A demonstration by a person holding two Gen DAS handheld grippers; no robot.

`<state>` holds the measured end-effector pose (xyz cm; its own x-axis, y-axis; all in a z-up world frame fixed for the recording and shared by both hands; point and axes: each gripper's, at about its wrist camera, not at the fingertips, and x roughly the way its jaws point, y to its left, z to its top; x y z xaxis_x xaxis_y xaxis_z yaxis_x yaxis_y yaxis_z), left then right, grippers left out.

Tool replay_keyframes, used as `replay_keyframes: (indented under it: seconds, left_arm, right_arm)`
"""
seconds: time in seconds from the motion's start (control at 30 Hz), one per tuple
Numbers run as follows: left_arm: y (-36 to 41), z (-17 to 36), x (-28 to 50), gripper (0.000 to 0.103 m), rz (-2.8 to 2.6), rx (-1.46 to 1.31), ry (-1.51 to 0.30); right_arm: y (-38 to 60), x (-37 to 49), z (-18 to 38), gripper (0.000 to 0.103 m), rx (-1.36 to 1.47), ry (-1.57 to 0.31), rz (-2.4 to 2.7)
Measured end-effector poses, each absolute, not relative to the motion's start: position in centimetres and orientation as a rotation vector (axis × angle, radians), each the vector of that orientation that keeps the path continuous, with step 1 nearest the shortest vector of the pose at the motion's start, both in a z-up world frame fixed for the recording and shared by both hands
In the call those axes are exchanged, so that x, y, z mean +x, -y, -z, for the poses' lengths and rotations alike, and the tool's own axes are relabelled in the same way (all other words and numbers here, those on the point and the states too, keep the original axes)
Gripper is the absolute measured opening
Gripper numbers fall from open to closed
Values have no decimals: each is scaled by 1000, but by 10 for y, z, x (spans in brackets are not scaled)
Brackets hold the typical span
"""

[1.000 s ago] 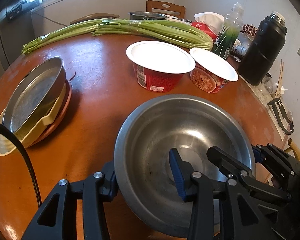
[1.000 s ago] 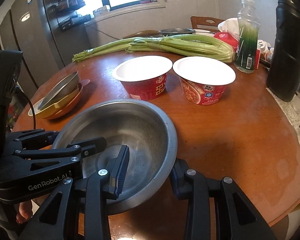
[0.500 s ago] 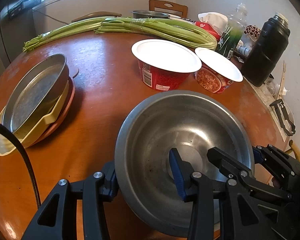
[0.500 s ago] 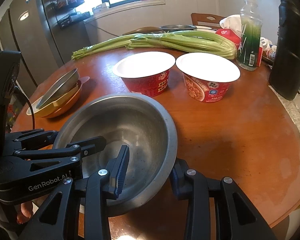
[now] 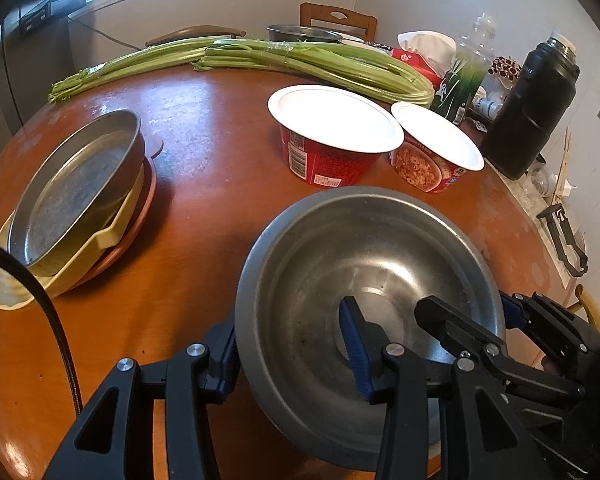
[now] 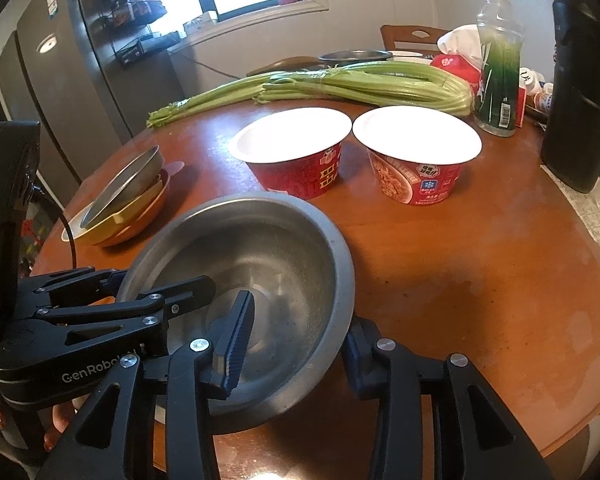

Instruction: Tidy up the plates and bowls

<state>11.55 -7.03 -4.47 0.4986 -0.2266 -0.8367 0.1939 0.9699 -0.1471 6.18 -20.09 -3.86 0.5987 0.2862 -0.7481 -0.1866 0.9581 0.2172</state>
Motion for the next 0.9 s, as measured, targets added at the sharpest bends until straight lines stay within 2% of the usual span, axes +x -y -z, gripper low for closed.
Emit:
replay_keyframes:
  seconds: [0.3, 0.9]
  left_arm:
    - [67, 39, 113, 47, 243, -40, -998]
    - [52, 7, 122, 48, 206, -58, -921]
  right_arm:
    - [203, 59, 34, 53, 125, -863, -262]
    - [220, 72, 7, 54, 247, -796, -283]
